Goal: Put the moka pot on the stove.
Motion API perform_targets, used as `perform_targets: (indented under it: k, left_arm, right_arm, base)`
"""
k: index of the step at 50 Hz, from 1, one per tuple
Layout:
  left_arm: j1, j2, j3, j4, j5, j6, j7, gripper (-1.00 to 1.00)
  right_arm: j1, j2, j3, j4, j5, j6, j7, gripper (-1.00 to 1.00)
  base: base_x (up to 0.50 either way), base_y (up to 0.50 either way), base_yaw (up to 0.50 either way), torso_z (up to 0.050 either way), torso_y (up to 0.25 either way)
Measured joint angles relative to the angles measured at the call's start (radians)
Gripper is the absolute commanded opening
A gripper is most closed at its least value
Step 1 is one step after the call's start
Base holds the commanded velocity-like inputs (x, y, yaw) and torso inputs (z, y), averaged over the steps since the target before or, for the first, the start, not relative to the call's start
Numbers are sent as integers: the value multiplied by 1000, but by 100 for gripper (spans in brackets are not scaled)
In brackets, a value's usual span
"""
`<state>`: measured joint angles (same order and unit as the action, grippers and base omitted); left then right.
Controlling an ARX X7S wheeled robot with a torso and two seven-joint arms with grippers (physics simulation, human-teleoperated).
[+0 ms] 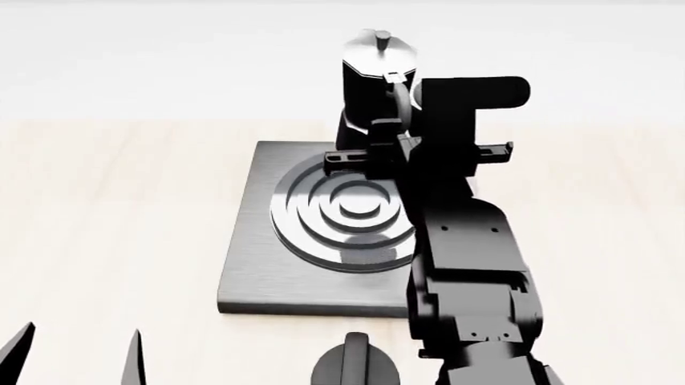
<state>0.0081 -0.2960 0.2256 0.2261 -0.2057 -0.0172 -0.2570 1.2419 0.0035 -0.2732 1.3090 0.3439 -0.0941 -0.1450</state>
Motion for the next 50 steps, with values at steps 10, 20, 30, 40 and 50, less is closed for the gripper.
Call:
perform_targets:
  k: [10,20,30,40,50]
  left_arm:
    - [4,-4,1,6,-3,1,-4,100]
    - [3,-8,4,9,-6,1,-7,100]
    - [2,-11,6,10,-9,0,-9,100]
    - [2,-14,8,12,-12,1,-12,100]
    - [2,-18,10,15,-15,1,-15,100]
  right_arm:
    - [-19,0,-11,0,21,6,6,-100]
    - [-34,0,-11,0,32,10,10,-100]
    - [-47,0,-40,0,74,10,13,-100]
    - [-61,0,-74,0,120,10,16,-100]
    - [-73,0,-77,0,131,13,19,-100]
  base:
    - [0,0,0,0,1]
    - [0,0,0,0,1]
    - [0,0,0,1,1]
    - [0,0,0,0,1]
    - [0,0,0,0,1]
